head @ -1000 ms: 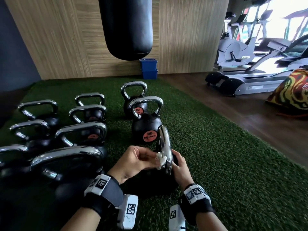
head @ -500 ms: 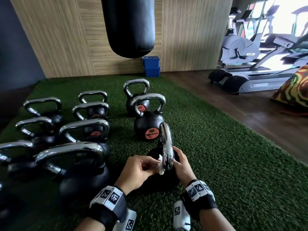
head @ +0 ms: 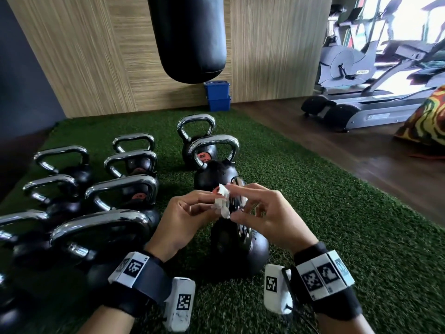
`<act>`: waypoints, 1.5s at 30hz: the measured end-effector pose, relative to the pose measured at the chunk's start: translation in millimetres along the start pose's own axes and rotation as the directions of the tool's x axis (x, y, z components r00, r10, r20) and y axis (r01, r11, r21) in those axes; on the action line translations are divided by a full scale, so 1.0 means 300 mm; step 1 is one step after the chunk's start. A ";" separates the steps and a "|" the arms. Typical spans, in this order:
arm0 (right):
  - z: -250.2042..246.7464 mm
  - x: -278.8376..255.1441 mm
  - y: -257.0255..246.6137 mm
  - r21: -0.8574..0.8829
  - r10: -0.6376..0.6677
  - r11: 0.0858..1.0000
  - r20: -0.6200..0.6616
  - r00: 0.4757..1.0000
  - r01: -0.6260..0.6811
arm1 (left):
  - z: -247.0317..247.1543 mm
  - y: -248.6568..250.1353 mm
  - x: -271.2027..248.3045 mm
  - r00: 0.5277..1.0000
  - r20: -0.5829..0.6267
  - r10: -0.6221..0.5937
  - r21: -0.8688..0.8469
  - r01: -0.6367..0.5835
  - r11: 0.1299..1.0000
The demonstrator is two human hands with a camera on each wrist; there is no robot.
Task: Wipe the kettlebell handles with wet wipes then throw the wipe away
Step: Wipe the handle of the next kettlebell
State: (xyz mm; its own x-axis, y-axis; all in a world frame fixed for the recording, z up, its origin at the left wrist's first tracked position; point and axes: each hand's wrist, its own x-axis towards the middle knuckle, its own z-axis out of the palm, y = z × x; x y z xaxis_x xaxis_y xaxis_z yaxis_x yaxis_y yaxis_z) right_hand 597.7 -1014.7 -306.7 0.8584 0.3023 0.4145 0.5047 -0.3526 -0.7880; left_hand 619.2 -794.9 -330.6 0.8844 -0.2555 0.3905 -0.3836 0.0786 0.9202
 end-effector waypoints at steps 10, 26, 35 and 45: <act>0.044 0.020 0.022 0.286 0.065 0.958 -0.241 0.968 0.007 | 0.008 0.055 0.043 1.000 -0.008 -0.029 0.015 0.029 0.999; -0.024 0.041 0.275 0.300 0.449 0.889 -0.419 0.789 -0.347 | 0.234 -0.287 -0.027 0.959 0.010 -0.282 0.825 0.152 0.545; 0.030 0.100 0.337 0.142 0.505 0.855 -0.448 0.738 -0.499 | 0.095 -0.304 0.018 0.952 0.254 -0.168 0.584 -0.012 0.811; 0.110 0.125 0.363 -0.007 0.457 0.850 -0.487 0.745 -0.526 | 0.031 -0.379 0.031 0.920 0.356 -0.161 0.655 -0.123 0.745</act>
State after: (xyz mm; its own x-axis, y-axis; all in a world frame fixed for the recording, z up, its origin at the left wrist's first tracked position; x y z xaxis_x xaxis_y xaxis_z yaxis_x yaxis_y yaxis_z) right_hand 681.7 -1012.4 -391.9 0.9145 -0.3669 0.1704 -0.0218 -0.4652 -0.8849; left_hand 668.5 -815.2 -432.0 0.7813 -0.5909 0.2009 -0.5687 -0.5413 0.6193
